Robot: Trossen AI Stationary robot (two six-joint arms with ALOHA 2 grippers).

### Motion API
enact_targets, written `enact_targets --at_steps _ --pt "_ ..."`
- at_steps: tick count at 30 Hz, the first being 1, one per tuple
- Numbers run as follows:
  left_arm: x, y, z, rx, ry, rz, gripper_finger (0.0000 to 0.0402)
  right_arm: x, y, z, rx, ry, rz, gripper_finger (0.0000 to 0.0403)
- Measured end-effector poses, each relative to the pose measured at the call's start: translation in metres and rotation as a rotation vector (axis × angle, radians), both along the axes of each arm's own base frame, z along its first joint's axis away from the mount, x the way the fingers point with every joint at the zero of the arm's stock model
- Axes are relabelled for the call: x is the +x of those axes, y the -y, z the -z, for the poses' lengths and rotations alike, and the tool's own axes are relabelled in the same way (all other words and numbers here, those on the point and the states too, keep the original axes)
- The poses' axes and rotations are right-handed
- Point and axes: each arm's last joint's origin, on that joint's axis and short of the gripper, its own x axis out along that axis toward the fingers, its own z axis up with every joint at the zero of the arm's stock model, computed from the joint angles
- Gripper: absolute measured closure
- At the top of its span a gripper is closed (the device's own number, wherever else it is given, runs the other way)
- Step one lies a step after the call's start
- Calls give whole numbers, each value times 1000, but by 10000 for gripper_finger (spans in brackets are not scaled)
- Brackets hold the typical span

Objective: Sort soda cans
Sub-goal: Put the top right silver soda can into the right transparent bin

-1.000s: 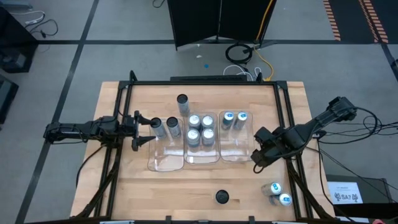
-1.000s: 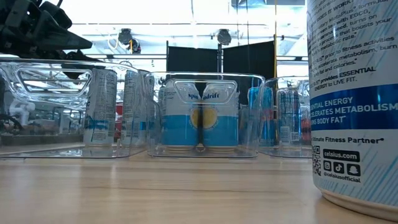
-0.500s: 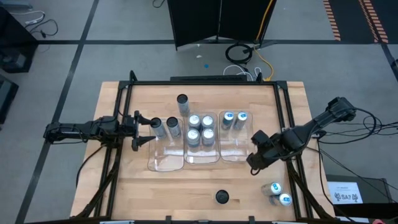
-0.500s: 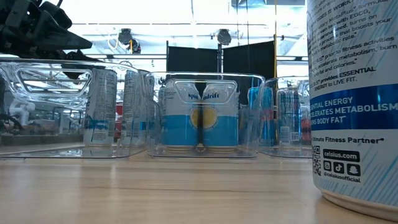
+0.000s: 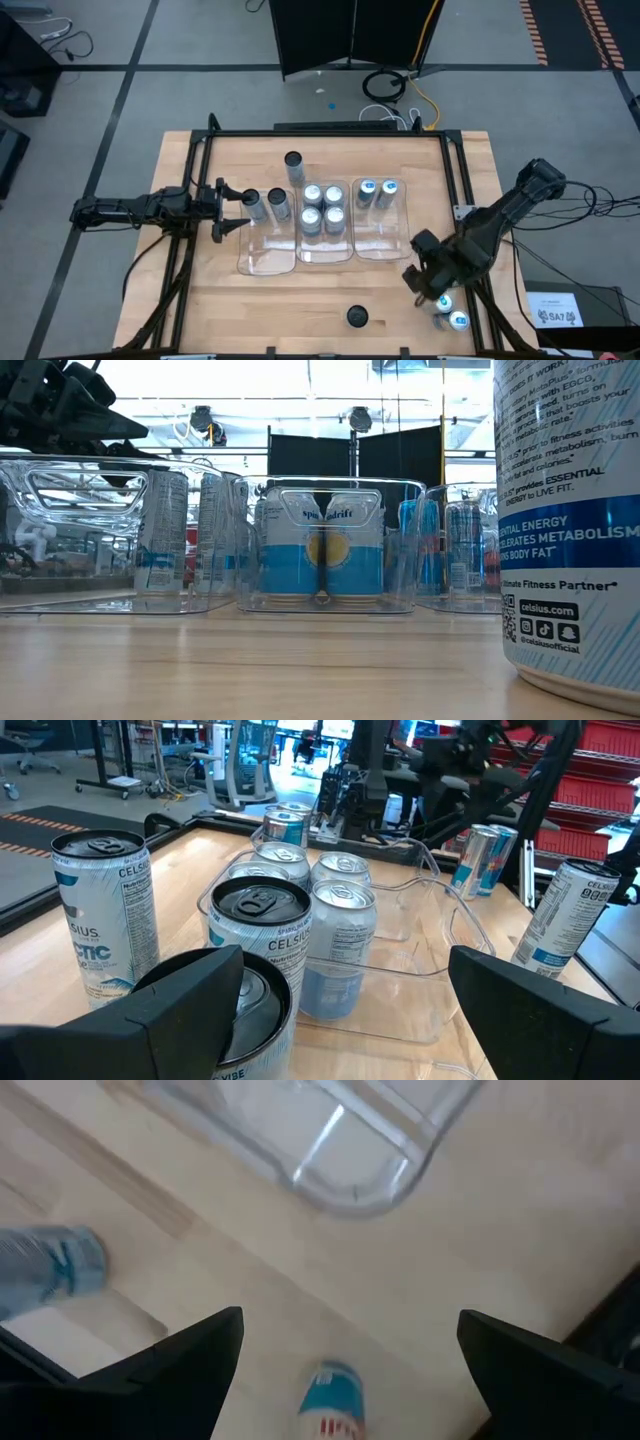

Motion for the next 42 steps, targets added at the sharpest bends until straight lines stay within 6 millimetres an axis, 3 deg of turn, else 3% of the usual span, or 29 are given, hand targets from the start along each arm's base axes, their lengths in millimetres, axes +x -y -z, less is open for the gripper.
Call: enact_targets --at_steps 7,14,26,33,42 --pt "0 0 0 0 0 0 39 -15 -30 16 25 -120 40 41" --pt "0 0 0 0 0 0 39 -30 -52 23 34 -123 63 41" --pt "0 0 0 0 -1 0 39 -41 -71 23 143 -106 89 62" --pt "0 0 0 0 -1 0 39 -38 -79 22 206 -78 48 79" --pt "0 0 0 0 -1 0 39 -37 -84 34 191 -180 -40 99"
